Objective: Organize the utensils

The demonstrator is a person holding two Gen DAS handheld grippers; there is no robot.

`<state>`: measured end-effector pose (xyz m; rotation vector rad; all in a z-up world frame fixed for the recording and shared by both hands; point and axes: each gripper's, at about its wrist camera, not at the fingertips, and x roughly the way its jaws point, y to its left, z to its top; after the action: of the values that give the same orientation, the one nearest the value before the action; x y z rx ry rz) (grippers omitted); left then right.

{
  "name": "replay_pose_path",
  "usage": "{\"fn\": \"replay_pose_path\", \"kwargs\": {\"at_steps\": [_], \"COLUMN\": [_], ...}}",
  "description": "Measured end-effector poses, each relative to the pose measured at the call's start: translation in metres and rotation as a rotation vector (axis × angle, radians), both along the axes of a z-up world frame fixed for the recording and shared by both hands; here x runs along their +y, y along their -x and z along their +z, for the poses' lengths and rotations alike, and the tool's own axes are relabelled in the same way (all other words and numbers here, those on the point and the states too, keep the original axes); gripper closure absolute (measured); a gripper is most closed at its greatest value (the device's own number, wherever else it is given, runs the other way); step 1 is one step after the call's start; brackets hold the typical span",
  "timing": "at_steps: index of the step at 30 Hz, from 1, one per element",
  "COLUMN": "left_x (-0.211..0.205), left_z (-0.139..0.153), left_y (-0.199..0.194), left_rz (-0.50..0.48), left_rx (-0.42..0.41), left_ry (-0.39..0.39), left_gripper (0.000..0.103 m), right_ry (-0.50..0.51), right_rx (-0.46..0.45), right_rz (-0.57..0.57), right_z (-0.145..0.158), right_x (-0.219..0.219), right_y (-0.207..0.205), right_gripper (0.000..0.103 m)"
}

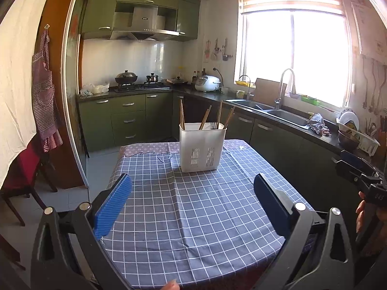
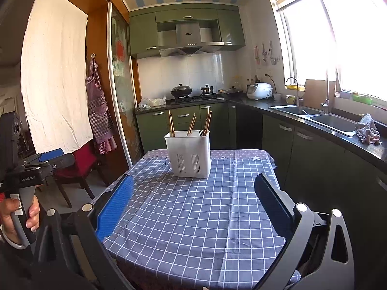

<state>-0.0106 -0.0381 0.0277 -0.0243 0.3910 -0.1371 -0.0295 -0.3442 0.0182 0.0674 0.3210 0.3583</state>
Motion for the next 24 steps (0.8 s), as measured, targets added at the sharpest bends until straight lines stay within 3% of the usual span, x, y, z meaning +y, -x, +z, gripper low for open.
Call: {"fn": "replay_pose_path", "kwargs": {"at_steps": [24], "left_x": [-0.007], "left_z": [-0.015], "left_y": [-0.005], "left_rz": [0.025], "left_rx": [0.019], "left_ry": [-0.016], "left_gripper": [0.007], "right_ry": [0.018], "right_rx": [0.045], "right_rz": [-0.02], "right_z": [-0.01], "right_x": [0.016], "right_y": [-0.026], "right_gripper": [0.005]}}
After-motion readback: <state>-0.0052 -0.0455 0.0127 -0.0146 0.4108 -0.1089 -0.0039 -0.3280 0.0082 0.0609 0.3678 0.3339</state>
